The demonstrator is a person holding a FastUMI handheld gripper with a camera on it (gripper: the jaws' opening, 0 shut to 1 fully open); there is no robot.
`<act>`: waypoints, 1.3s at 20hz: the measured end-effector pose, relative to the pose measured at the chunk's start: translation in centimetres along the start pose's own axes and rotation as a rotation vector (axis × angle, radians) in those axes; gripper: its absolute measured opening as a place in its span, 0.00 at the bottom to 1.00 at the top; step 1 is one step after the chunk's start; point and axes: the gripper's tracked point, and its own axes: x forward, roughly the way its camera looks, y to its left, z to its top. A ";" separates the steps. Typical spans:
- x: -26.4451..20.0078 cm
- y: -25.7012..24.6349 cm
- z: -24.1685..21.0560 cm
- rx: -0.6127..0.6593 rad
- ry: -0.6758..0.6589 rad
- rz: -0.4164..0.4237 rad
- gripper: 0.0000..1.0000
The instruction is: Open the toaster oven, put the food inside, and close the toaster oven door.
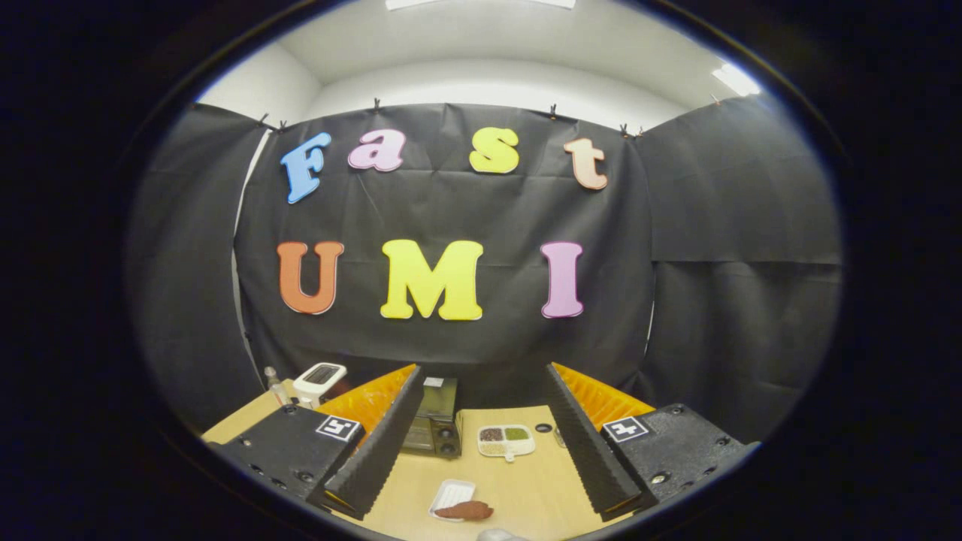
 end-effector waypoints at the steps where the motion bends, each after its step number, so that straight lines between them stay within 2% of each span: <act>1: 0.5 0.6 -0.2 0.007 0.000 0.006 1.00; 8: 5.7 6.2 -3.0 0.000 0.010 0.049 1.00; 14: 11.4 12.1 -7.3 0.036 0.052 0.113 1.00; 17: 14.8 14.3 -9.2 0.028 0.047 0.109 1.00; 26: 25.1 19.8 -20.5 0.049 0.210 0.101 1.00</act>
